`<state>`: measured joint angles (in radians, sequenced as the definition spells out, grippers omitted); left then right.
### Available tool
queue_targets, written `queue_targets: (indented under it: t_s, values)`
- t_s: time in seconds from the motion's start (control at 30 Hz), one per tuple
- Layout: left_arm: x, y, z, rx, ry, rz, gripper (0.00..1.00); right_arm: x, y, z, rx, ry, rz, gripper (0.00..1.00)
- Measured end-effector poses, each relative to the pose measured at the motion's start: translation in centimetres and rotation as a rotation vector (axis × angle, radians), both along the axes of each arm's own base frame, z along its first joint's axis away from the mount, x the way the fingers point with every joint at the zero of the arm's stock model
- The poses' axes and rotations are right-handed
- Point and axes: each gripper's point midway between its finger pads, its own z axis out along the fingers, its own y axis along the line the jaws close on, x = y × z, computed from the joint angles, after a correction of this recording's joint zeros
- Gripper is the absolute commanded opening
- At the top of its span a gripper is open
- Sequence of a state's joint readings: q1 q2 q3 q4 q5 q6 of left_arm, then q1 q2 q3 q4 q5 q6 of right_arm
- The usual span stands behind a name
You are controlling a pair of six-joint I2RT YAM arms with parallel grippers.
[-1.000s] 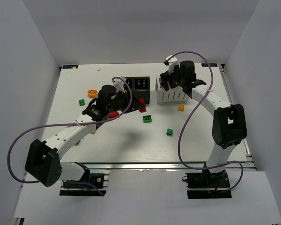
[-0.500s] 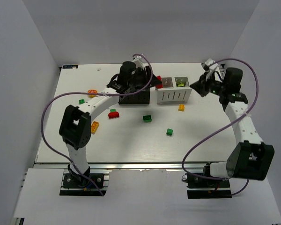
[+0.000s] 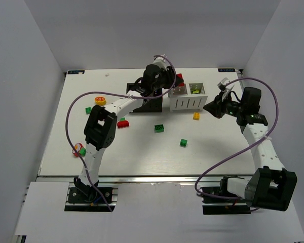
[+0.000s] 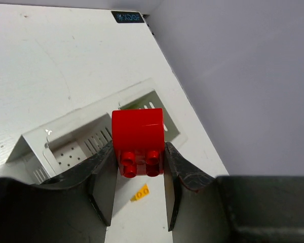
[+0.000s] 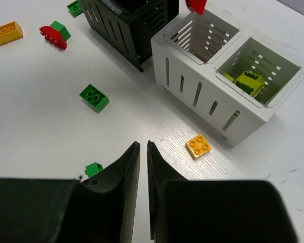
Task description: Sort the legos into containers by color
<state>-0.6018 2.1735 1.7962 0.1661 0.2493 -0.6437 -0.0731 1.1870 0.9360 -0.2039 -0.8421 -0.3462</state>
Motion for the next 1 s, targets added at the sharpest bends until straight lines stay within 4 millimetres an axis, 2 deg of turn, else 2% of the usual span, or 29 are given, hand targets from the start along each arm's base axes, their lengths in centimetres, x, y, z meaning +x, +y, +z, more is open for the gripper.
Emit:
queue_targets:
  t_s: [0.13,0.33,0.5,0.67,0.83,1.0]
  values:
    - [1.5,-0.6,-1.0,0.018,-0.015,0.029,0.25,-0.2,-0.1,0.1,0.002,-0.004,-0.005,0.20]
    - [2.4,-0.3,-2.8,0.068,0.003,0.067,0.44,-0.6,-0.3,-0.2,0.007,0.002,-0.011,0.24]
    - [2.6,0.0,-2.9,0.079,0.002,0.085,0.59,-0.7,-0.3,-0.4,0.009,0.007,-0.010,0.32]
    - [2.4,-0.4,-2.6,0.088,0.005,0.081,0.69,-0.7,-0.3,-0.4,0.002,0.001,-0.007,0.39]
    - [2.0,-1.4,-0.5,0.068,-0.025,0.066,0.67,-0.8,-0.3,-0.5,-0.001,0.003,-0.005,0.46]
    - [1.1,-0.9,0.6,0.110,-0.062,0.056,0.59,-1.2,0.0,-0.5,-0.012,-0.012,0.037,0.71]
